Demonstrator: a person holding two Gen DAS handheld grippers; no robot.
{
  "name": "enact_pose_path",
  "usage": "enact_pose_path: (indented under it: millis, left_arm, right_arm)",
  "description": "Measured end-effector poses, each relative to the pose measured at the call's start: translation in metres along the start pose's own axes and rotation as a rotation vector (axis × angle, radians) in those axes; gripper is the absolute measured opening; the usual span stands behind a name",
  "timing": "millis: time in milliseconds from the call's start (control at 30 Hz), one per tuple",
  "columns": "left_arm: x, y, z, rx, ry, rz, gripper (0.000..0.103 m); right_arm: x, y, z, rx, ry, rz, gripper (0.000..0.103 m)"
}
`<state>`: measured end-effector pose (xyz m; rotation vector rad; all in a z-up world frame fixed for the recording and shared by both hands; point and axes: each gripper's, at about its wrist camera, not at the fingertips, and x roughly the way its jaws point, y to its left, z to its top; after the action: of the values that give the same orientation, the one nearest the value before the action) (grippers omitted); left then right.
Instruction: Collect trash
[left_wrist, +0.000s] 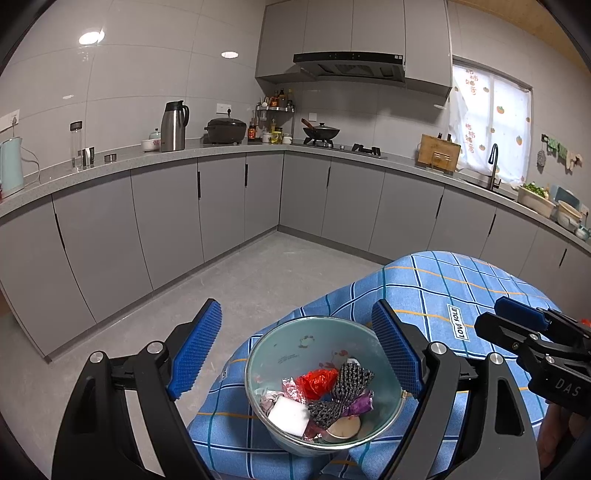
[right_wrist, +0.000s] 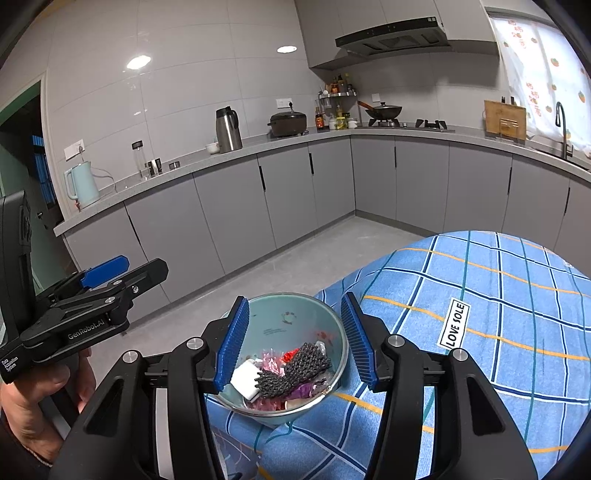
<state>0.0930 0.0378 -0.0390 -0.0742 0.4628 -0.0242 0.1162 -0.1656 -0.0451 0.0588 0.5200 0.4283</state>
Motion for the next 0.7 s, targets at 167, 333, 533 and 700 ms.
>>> enact_pose_path:
  millis: [167,333,533,700]
  left_arm:
    - [0.0002,-0.0003,-0.0001,0.001,0.0,0.0,0.082]
    - [0.0004,-0.0006,-0.0003,0.0,0.0,-0.001,0.082]
    - [0.0005,-0.0005,-0.0004,0.0,0.001,-0.002,0.082]
    - [0.0007,-0.0006,-0.0004,0.0,0.001,-0.001,0.082]
  right_arm:
    - [-0.0006,0.0007,-0.0002,0.001,-0.003,-0.001,0.053]
    - [-0.001,0.0006,0.0001,0.001,-0.003,0.001,0.053]
    - [-0.0017,0.0003,-0.0002,0.0,-0.005,0.0,0.054]
    - [-0.0026,0.0004,0.0004,0.0,-0.008,0.0,0.055]
